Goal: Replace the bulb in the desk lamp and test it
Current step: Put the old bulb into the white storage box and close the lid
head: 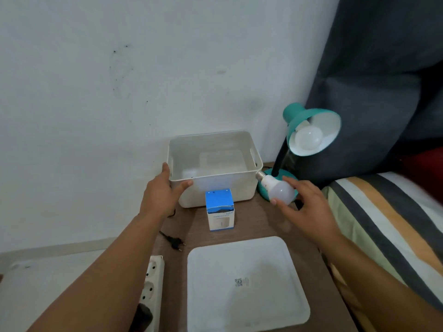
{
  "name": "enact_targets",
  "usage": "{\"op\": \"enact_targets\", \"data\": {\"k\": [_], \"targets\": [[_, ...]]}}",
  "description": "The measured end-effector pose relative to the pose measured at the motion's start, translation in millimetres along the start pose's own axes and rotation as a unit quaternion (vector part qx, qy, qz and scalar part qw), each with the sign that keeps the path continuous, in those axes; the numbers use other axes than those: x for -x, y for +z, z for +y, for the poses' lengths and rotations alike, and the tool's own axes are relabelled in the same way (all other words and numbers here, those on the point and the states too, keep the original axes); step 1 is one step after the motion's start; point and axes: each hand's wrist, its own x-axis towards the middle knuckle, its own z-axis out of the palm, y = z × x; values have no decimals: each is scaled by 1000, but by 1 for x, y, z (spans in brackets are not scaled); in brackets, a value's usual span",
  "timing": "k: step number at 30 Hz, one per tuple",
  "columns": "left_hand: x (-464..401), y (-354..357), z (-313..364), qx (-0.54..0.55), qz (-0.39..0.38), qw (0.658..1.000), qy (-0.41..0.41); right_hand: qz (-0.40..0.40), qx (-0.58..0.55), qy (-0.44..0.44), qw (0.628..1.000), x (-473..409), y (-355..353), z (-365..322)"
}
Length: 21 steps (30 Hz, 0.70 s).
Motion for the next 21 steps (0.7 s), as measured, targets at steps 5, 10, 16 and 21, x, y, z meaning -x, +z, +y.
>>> {"op": "enact_targets", "data": {"k": [5, 10, 16, 21], "targets": [[0, -1, 0, -5, -2, 1000, -2, 8, -4, -46, 999, -31, 7, -39], [-1, 1, -2, 11, -2, 1000, -14, 4, 91, -39, 995, -73, 35, -63], [0, 7, -4, 26, 7, 1000, -10, -54, 218, 2, 974, -113, 59, -72], [2, 10, -3, 51, 17, 998, -21, -77, 245, 8, 966, -137, 67, -74]]}}
